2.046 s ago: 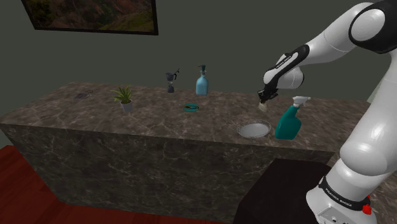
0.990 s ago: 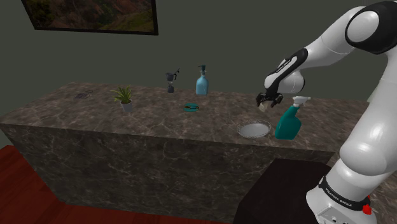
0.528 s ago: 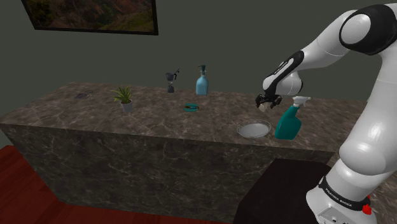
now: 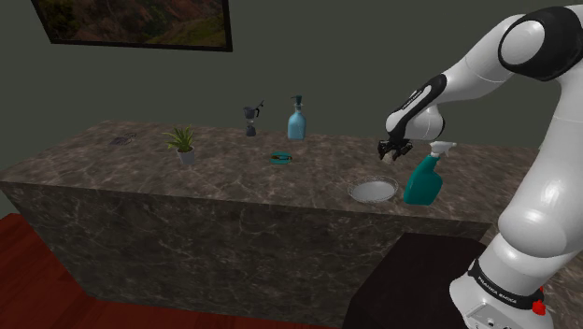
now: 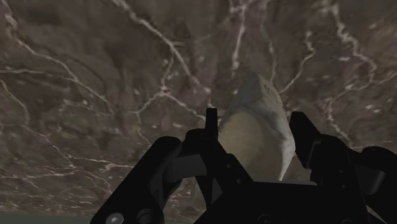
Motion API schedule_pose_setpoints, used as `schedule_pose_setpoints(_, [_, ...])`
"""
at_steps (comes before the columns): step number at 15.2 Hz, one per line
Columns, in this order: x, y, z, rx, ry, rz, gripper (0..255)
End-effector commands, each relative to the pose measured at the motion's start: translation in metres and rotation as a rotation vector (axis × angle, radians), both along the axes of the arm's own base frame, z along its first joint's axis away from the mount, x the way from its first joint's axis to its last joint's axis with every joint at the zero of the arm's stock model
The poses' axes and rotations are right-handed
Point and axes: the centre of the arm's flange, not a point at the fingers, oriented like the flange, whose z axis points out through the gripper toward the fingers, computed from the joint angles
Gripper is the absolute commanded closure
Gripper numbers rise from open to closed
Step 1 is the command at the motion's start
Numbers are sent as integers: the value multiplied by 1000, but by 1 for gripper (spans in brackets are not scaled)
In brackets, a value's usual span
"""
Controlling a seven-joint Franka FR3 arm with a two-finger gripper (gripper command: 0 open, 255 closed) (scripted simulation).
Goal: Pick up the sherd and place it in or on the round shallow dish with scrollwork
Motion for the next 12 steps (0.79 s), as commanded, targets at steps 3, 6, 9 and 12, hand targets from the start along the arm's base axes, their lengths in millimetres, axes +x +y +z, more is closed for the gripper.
schedule_pose_setpoints(3, [0, 0, -1, 0, 1, 0, 255])
schedule_pose_setpoints(6, [0, 0, 10, 0, 1, 0, 255])
schedule_pose_setpoints(9, [0, 0, 26, 0, 1, 0, 255])
schedule_pose_setpoints(12, [0, 0, 41, 0, 1, 0, 255])
